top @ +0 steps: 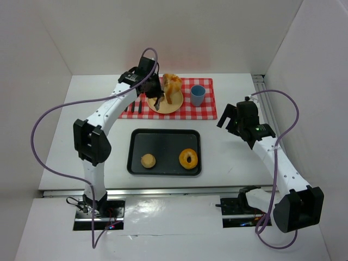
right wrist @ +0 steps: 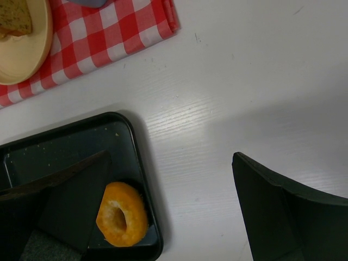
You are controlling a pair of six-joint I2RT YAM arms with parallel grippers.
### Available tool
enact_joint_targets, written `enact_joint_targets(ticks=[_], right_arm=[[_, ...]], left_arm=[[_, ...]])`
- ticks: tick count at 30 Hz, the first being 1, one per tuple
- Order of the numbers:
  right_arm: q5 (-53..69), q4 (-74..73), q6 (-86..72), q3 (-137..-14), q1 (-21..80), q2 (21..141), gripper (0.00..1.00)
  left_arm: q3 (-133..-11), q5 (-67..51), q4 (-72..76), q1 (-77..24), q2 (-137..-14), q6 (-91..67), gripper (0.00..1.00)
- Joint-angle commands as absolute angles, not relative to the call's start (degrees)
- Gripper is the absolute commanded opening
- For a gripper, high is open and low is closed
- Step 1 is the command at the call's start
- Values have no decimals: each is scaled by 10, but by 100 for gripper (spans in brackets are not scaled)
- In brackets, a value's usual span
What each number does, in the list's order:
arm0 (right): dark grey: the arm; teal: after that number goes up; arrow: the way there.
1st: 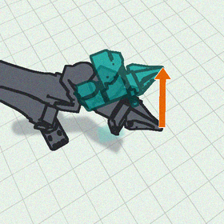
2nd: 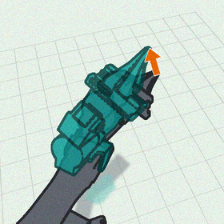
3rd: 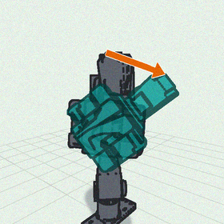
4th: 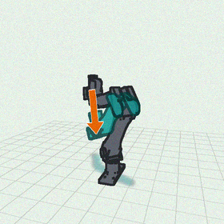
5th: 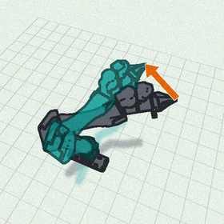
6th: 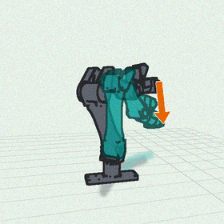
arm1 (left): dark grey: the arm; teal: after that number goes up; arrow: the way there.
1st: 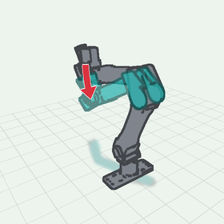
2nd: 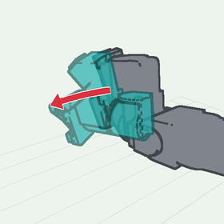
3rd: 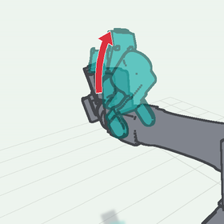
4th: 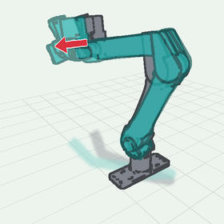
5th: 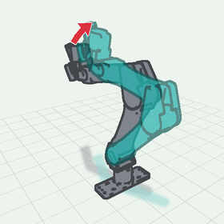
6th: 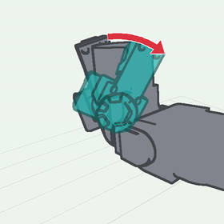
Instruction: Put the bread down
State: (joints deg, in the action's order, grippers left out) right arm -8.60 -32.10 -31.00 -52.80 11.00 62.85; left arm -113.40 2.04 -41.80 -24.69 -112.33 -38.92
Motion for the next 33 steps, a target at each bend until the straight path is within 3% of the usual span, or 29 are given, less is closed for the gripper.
enact_joint_targets(ticks=[1,11,14,26,33], right_arm=[[-96,-309,-303,-533,112,635,100],[-102,-304,-303,-533,112,640,100],[-97,-304,-303,-533,112,640,100],[-85,-299,-303,-533,112,640,100],[-85,-299,-303,-528,112,645,100]], left_arm=[[-1188,28,-423,-233,-1151,-373,0],[-1154,65,-440,-190,-1129,-356,0],[-1130,28,-423,-185,-1108,-342,0],[-1031,42,-386,-239,-1013,-340,0],[-1044,54,-374,-267,-1053,-330,0]])
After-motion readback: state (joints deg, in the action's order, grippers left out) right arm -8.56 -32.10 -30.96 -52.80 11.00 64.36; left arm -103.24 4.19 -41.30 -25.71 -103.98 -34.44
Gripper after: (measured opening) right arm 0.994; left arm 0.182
